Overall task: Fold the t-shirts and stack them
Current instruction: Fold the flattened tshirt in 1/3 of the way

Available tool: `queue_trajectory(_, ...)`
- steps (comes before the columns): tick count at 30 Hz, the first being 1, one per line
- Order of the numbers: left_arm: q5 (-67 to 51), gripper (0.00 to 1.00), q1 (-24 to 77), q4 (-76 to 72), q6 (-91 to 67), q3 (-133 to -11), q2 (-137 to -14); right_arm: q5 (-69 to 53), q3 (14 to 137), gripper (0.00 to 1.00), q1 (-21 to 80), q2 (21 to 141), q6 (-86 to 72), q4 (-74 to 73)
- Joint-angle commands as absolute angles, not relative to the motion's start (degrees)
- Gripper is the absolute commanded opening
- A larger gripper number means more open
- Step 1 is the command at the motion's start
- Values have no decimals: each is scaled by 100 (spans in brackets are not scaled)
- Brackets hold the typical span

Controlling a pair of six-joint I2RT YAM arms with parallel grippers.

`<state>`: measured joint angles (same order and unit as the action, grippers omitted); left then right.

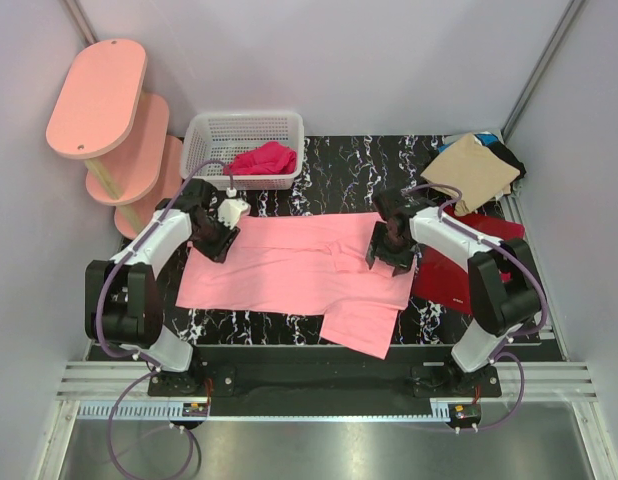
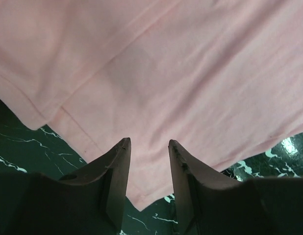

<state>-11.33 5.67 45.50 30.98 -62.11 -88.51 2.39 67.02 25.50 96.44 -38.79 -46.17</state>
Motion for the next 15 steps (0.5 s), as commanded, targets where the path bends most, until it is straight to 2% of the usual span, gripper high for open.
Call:
queue_trajectory(1, -1090, 41, 562, 4430, 3182, -6231, -8745, 378, 6487, 67, 2487, 9588, -4025, -4553)
queue_trajectory(9, -1011, 41, 580, 4395, 3304, -6030, -8675, 641, 6574, 65, 2496, 9791, -3999, -4509)
queue_trajectory(15, -941, 41, 580, 4359, 3366, -5907, -8587, 764, 6600, 58, 2487, 10055, -3990, -4368)
